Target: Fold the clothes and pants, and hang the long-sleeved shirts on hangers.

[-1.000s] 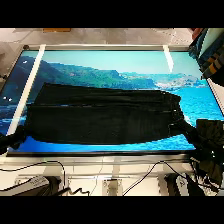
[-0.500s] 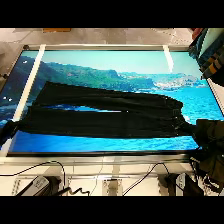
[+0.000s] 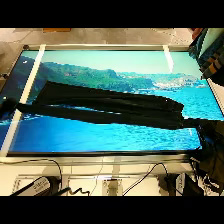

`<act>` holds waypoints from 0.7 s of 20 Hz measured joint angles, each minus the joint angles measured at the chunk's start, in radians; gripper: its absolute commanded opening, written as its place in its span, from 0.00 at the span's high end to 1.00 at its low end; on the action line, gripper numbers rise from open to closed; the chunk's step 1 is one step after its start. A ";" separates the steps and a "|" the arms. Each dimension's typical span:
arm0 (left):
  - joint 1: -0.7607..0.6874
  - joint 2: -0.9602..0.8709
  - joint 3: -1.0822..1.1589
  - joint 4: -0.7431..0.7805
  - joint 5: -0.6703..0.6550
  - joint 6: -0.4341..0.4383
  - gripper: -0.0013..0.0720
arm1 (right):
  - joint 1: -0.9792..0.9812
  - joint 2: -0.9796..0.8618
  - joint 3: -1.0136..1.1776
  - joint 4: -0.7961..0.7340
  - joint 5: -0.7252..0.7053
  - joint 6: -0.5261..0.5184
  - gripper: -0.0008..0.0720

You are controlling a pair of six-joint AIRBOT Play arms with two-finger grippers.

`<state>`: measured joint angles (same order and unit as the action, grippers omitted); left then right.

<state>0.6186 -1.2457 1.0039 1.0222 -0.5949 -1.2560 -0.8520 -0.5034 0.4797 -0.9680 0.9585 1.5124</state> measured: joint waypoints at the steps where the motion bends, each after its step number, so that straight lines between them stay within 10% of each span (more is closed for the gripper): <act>1: -0.042 -0.046 0.072 0.097 -0.019 -0.085 0.97 | 0.023 -0.011 0.006 -0.012 -0.019 0.007 0.95; 5: -0.157 -0.220 0.313 0.356 -0.127 -0.300 0.97 | 0.143 -0.122 0.082 -0.089 -0.098 0.055 0.95; 14: -0.273 -0.486 0.666 0.486 -0.191 -0.457 0.97 | 0.345 -0.634 0.446 -0.229 -0.209 0.176 0.95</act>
<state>0.3458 -1.7313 1.6695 1.5082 -0.7856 -1.7130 -0.5072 -1.1374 0.9257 -1.1969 0.7490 1.6882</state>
